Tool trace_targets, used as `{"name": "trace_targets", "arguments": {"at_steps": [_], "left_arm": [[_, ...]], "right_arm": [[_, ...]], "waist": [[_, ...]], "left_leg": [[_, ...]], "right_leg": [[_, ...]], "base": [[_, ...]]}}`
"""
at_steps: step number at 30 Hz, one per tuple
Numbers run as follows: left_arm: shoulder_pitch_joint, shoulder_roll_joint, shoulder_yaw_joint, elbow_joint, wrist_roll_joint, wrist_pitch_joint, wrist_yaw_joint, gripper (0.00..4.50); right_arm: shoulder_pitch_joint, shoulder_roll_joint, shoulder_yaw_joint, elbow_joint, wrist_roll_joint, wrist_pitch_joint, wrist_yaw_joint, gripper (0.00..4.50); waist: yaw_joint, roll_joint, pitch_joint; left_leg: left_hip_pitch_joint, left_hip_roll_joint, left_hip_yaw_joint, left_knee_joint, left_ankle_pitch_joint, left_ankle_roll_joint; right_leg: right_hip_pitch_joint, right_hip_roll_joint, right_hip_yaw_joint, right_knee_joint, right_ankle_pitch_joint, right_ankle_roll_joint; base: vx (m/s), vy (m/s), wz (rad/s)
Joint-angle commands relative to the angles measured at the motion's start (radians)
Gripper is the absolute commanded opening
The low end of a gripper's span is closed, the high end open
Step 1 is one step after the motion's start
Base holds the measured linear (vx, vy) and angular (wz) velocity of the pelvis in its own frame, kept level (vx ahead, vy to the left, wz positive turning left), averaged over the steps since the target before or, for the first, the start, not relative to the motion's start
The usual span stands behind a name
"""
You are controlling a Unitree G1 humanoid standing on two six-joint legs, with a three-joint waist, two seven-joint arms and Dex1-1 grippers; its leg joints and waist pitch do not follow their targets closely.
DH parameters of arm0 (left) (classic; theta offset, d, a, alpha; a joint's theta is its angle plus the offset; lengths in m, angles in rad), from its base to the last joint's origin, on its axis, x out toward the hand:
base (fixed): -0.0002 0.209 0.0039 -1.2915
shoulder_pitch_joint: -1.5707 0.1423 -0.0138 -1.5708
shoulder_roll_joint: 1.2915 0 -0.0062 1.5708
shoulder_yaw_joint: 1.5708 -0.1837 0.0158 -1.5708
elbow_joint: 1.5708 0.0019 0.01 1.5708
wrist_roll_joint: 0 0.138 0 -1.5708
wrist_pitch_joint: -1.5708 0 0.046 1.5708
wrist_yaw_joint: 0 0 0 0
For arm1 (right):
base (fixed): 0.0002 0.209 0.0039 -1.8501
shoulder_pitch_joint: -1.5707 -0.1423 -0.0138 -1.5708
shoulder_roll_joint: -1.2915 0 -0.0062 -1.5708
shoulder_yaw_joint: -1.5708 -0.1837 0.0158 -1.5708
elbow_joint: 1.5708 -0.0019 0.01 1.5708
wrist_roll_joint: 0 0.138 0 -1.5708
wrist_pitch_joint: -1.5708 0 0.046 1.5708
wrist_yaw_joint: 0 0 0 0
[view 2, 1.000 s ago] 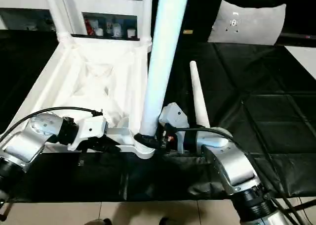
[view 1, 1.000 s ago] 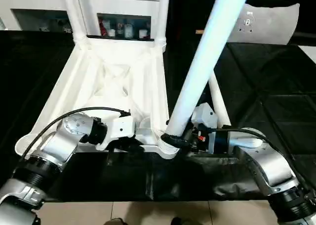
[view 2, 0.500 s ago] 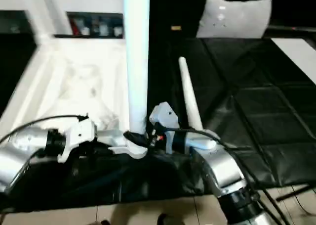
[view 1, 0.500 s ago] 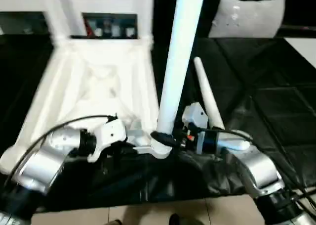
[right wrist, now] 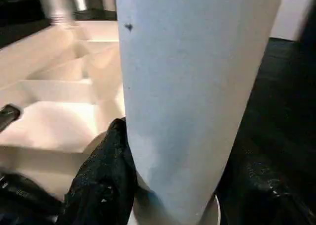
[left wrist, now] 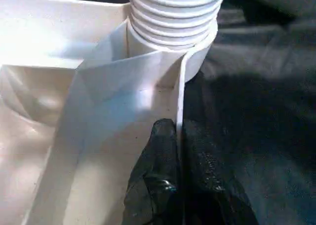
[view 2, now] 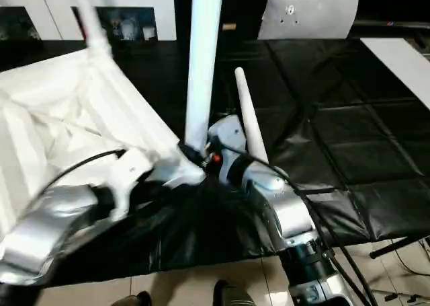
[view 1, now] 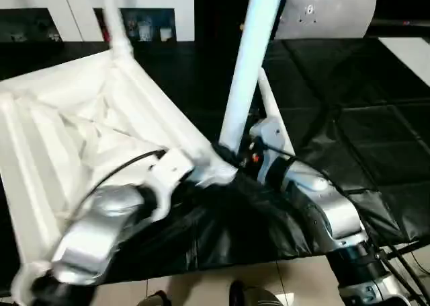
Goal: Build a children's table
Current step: Insert table leg to table base
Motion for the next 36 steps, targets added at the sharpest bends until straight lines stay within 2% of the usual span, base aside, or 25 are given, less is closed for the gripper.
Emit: {"name": "trace_targets", "arguments": {"at_steps": [1,2,6,10,13,15,16,17,18,20,22,23,27,28,29,32,33,34,36], "left_arm": [[-0.035,-0.015,-0.015,-0.038,-0.010,-0.017,0.016,0.00],[-0.039,-0.014,-0.019,-0.032,-0.004,-0.017,0.021,0.00],[-0.054,0.002,-0.019,-0.039,-0.006,0.017,0.018,0.00],[-0.054,0.035,-0.035,-0.052,-0.015,0.020,0.003,0.00],[-0.053,0.059,-0.051,-0.050,-0.005,0.012,0.008,0.00],[-0.055,0.070,-0.059,-0.043,0.008,0.003,0.016,0.00],[-0.055,0.070,-0.059,-0.043,0.008,0.003,0.016,0.00],[-0.056,0.073,-0.062,-0.040,0.012,0.001,0.020,0.00],[-0.059,0.079,-0.064,-0.034,0.016,-0.004,0.023,0.00],[-0.061,0.093,-0.070,-0.023,0.025,-0.020,0.023,0.00],[-0.065,0.118,-0.075,-0.002,0.034,-0.050,0.020,0.00],[-0.067,0.129,-0.074,0.008,0.032,-0.063,0.016,0.00],[-0.073,0.144,-0.070,0.025,0.025,-0.082,0.010,0.00],[-0.075,0.147,-0.069,0.030,0.024,-0.088,0.008,0.00],[-0.078,0.155,-0.070,0.038,0.021,-0.100,0.001,0.00],[-0.080,0.163,-0.071,0.045,0.015,-0.113,-0.003,0.00],[-0.080,0.171,-0.072,0.052,0.011,-0.125,-0.008,0.00],[-0.081,0.177,-0.073,0.056,0.007,-0.133,-0.015,0.00],[-0.081,0.186,-0.073,0.064,0.003,-0.146,-0.024,0.00]], "right_arm": [[0.061,-0.013,0.007,0.164,-0.064,0.078,-0.059,1.88],[0.060,-0.011,0.008,0.165,-0.063,0.078,-0.060,1.88],[0.057,-0.002,0.005,0.182,-0.049,0.087,-0.060,1.88],[0.048,0.002,-0.001,0.199,-0.053,0.088,-0.055,1.88],[0.035,0.000,0.001,0.215,-0.060,0.081,-0.050,1.88],[0.027,0.002,-0.003,0.225,-0.054,0.080,-0.045,1.88],[0.027,0.002,-0.003,0.225,-0.054,0.080,-0.045,1.88],[0.024,0.004,-0.007,0.228,-0.048,0.082,-0.042,2.23],[0.020,0.004,-0.010,0.231,-0.048,0.083,-0.043,2.23],[0.016,0.002,-0.009,0.236,-0.050,0.077,-0.038,2.61],[0.011,-0.001,-0.009,0.247,-0.059,0.051,-0.039,2.68],[0.011,-0.001,-0.014,0.243,-0.036,0.062,-0.011,2.92],[0.017,-0.002,-0.019,0.225,-0.020,0.068,0.006,3.14],[0.019,0.000,-0.023,0.221,-0.019,0.059,0.002,3.31],[0.022,-0.003,-0.022,0.218,-0.021,0.048,0.005,3.46],[0.025,-0.005,-0.028,0.215,-0.015,0.043,0.007,3.59],[0.027,-0.005,-0.033,0.212,-0.006,0.041,0.013,3.66],[0.030,-0.006,-0.036,0.205,-0.002,0.042,0.021,3.91],[0.037,-0.010,-0.039,0.188,0.006,0.046,0.036,4.02]], "waist": [[0.011,0.009,-0.042],[0.013,0.009,-0.044],[0.019,0.009,-0.052],[0.019,0.009,-0.053],[0.020,0.010,-0.055],[0.019,0.008,-0.058],[0.018,0.010,-0.058],[0.017,0.011,-0.059],[0.016,0.008,-0.062],[0.017,0.010,-0.065],[0.021,0.010,-0.070],[0.022,0.010,-0.072],[0.028,0.014,-0.077],[0.029,0.013,-0.078],[0.032,0.013,-0.082],[0.036,0.017,-0.080],[0.038,0.016,-0.082],[0.039,0.016,-0.080],[0.040,0.017,-0.081]], "left_leg": [[-0.007,0.048,-0.021,-0.070,-0.355,0.019],[-0.003,0.047,-0.017,-0.067,-0.339,0.028],[-0.006,0.046,-0.010,-0.059,-0.260,0.045],[-0.010,0.045,-0.012,-0.058,-0.255,0.043],[-0.004,0.045,-0.011,-0.056,-0.266,0.033],[-0.004,0.046,-0.011,-0.055,-0.262,0.031],[-0.003,0.046,-0.011,-0.055,-0.260,0.030],[-0.002,0.046,-0.012,-0.054,-0.260,0.028],[-0.003,0.046,-0.010,-0.053,-0.256,0.029],[0.000,0.046,-0.011,-0.050,-0.248,0.030],[-0.001,0.044,-0.007,-0.046,-0.220,0.037],[-0.002,0.045,-0.007,-0.045,-0.198,0.042],[0.001,0.044,-0.004,-0.039,-0.172,0.045],[0.001,0.044,-0.003,-0.037,-0.163,0.046],[-0.003,0.044,-0.004,-0.034,-0.134,0.048],[-0.001,0.044,-0.003,-0.032,-0.161,0.045],[0.000,0.044,-0.003,-0.032,-0.173,0.038],[0.000,0.043,-0.003,-0.033,-0.181,0.037],[0.001,0.045,-0.005,-0.034,-0.198,0.026]], "right_leg": [[0.034,-0.069,0.047,-0.075,-0.431,-0.132],[0.033,-0.070,0.047,-0.075,-0.415,-0.138],[0.042,-0.067,0.046,-0.064,-0.323,-0.169],[0.048,-0.068,0.042,-0.060,-0.344,-0.175],[0.046,-0.067,0.040,-0.064,-0.384,-0.162],[0.048,-0.064,0.040,-0.060,-0.369,-0.164],[0.047,-0.065,0.040,-0.060,-0.362,-0.167],[0.048,-0.065,0.039,-0.059,-0.356,-0.171],[0.049,-0.064,0.039,-0.058,-0.350,-0.173],[0.049,-0.064,0.039,-0.056,-0.332,-0.183],[0.052,-0.063,0.040,-0.052,-0.278,-0.198],[0.056,-0.062,0.040,-0.046,-0.243,-0.207],[0.057,-0.062,0.040,-0.040,-0.203,-0.228],[0.058,-0.062,0.040,-0.038,-0.188,-0.233],[0.062,-0.061,0.040,-0.028,-0.130,-0.247],[0.060,-0.063,0.040,-0.032,-0.173,-0.250],[0.061,-0.062,0.039,-0.032,-0.196,-0.245],[0.060,-0.062,0.040,-0.035,-0.212,-0.239],[0.059,-0.062,0.038,-0.036,-0.251,-0.223]], "base": [[0.000,0.000,0.00],[0.000,0.000,0.00],[0.000,0.000,0.00],[0.000,0.000,0.00],[0.000,0.000,0.00],[0.000,0.000,0.00],[0.000,0.000,0.00],[0.000,0.000,0.00],[0.000,0.000,0.00],[0.000,0.000,0.00],[0.000,0.000,0.00],[0.000,0.000,0.00],[0.000,0.000,0.00],[0.000,0.000,0.00],[0.000,0.000,0.00],[0.000,0.000,0.00],[0.000,0.000,0.00],[0.000,0.000,0.00],[0.000,0.000,0.00]]}}
